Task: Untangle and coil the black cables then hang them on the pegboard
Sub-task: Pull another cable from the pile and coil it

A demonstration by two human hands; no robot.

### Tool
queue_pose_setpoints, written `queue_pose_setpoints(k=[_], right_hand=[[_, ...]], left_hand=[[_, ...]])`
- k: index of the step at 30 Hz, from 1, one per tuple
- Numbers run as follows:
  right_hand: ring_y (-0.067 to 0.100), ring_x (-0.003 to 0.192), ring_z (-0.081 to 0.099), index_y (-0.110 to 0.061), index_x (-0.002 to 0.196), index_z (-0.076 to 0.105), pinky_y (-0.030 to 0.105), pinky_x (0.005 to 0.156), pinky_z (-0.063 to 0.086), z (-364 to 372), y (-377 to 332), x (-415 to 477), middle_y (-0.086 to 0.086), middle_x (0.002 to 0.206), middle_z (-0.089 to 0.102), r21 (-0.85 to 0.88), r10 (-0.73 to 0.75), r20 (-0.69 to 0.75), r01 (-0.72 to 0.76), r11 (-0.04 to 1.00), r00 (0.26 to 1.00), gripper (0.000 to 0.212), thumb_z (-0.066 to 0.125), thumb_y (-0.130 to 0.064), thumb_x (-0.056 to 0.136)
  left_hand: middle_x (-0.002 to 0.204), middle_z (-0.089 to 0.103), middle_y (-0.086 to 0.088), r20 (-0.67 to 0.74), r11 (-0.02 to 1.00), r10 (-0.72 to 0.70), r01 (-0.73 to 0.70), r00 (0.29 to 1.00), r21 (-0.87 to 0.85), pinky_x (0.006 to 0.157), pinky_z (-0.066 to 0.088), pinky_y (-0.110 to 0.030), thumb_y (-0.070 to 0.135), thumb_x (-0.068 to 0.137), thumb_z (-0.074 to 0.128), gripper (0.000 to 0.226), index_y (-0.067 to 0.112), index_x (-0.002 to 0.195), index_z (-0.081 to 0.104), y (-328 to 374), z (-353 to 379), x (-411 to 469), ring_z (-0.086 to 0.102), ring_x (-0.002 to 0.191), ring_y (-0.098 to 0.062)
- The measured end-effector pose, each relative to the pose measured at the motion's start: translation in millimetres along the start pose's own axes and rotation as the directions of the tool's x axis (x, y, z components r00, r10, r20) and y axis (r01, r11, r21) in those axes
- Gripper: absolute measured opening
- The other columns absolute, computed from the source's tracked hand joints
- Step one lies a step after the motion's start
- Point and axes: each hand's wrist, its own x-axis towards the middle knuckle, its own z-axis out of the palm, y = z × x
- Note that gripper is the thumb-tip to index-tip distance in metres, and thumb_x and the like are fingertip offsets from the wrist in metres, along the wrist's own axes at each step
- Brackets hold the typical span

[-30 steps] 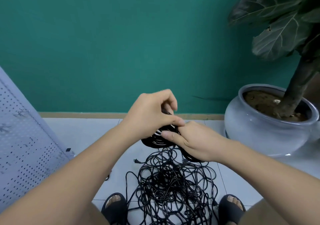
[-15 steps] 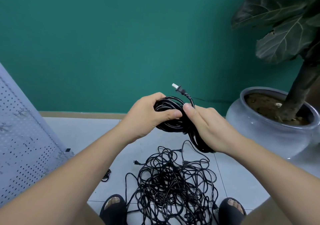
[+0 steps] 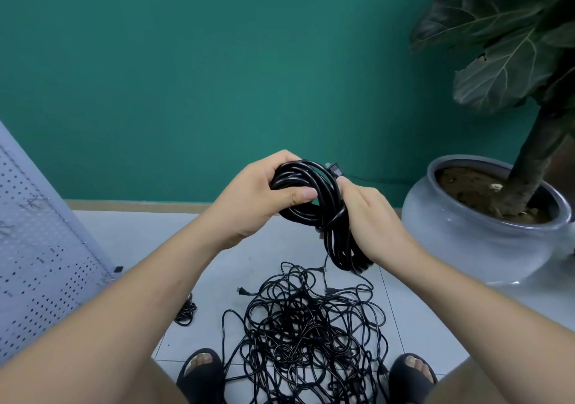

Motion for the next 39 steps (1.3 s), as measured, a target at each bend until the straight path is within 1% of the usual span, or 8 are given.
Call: queue_pose_setpoints(k=[4,11,18,23,29,31,35,39], right_hand=[[0.036,0.097,0.073,-0.016,0.099,0.057,0.059,0.096,0.056,3,4,5,0.015,0.098,0.075,0.035,0.064,0.012,-0.064,0.997,0.998,0.043,0.038,-0.055,0.100],[0.040,0.093,0.078,-0.010,0.107,0.072,0.043,0.081,0.056,-4,4,3,0.011,0.092,0.082,0.182,0.114,0.212,-0.153,0.971,0.971,0.032,0.047,-0.030,0.111],[0.022,0.073,0.070,-0.004,0.104,0.076,0.038,0.072,0.049,-2,2,1,0.015,0.091,0.082,0.318,0.165,0.220,-0.230,0.920,0.961,0.036,0.046,-0.023,0.106],[0.016,0.077,0.075,-0.007,0.109,0.079,0.028,0.065,0.054,-1,2,-1,0.015,0.098,0.082,0.427,0.106,0.197,-0.183,0.886,0.975,0.037,0.048,-0.027,0.110],[0.026,0.082,0.073,-0.020,0.091,0.084,0.039,0.075,0.051,-3,2,-1,0.014,0.089,0.079,0.495,0.150,0.217,-0.241,0.835,0.965,0.045,0.042,-0.028,0.106],[0.030,0.084,0.073,-0.012,0.104,0.080,0.043,0.079,0.052,-2,3,-1,0.014,0.092,0.078,0.534,0.170,0.272,-0.296,0.792,0.947,0.046,0.043,-0.038,0.105],[0.019,0.096,0.079,-0.029,0.120,0.078,0.038,0.092,0.059,-1,5,-4,-0.005,0.109,0.082,0.418,-0.012,0.294,-0.117,0.901,0.956,0.055,0.049,-0.071,0.100],[0.004,0.077,0.072,-0.026,0.104,0.072,0.023,0.077,0.051,2,7,-5,-0.013,0.083,0.074,0.196,-0.102,0.209,0.061,0.979,0.973,0.018,0.073,-0.043,0.101]], left_hand=[[0.103,0.079,-0.007,-0.037,1.000,0.005,-0.005,0.999,-0.009,0.082,0.064,-0.034,0.010,0.093,0.081,0.021,0.011,0.112,0.071,-2,1,5,0.073,0.091,-0.015],[0.098,0.079,-0.007,-0.150,0.998,-0.019,0.028,0.989,0.062,0.084,0.063,-0.047,0.023,0.083,0.092,0.025,0.018,0.101,0.076,-11,3,12,0.069,0.083,-0.014],[0.090,0.075,0.001,-0.179,0.992,-0.098,0.081,0.979,-0.101,0.087,0.054,-0.034,0.026,0.088,0.088,0.029,0.007,0.104,0.073,-16,10,18,0.067,0.083,-0.014],[0.097,0.077,-0.003,-0.163,0.985,-0.128,0.106,0.978,-0.138,0.091,0.054,-0.032,0.031,0.092,0.084,0.031,0.007,0.109,0.075,-17,12,19,0.069,0.088,-0.013],[0.097,0.075,-0.001,-0.156,0.981,-0.134,0.109,0.979,-0.163,0.090,0.053,-0.030,0.034,0.094,0.082,0.036,0.005,0.113,0.073,-15,16,19,0.067,0.086,-0.013],[0.094,0.074,0.001,-0.144,0.977,-0.150,0.125,0.978,-0.173,0.091,0.053,-0.029,0.033,0.095,0.081,0.034,0.006,0.114,0.074,-14,15,19,0.068,0.083,-0.013],[0.102,0.079,-0.002,-0.114,0.974,-0.172,0.152,0.978,-0.166,0.091,0.053,-0.026,0.033,0.097,0.079,0.030,0.010,0.115,0.075,-16,11,19,0.071,0.088,-0.012],[0.096,0.076,0.006,-0.193,0.983,-0.180,0.168,0.965,-0.075,0.087,0.052,-0.028,0.044,0.089,0.086,0.039,0.014,0.109,0.071,-20,11,17,0.068,0.086,-0.007]])
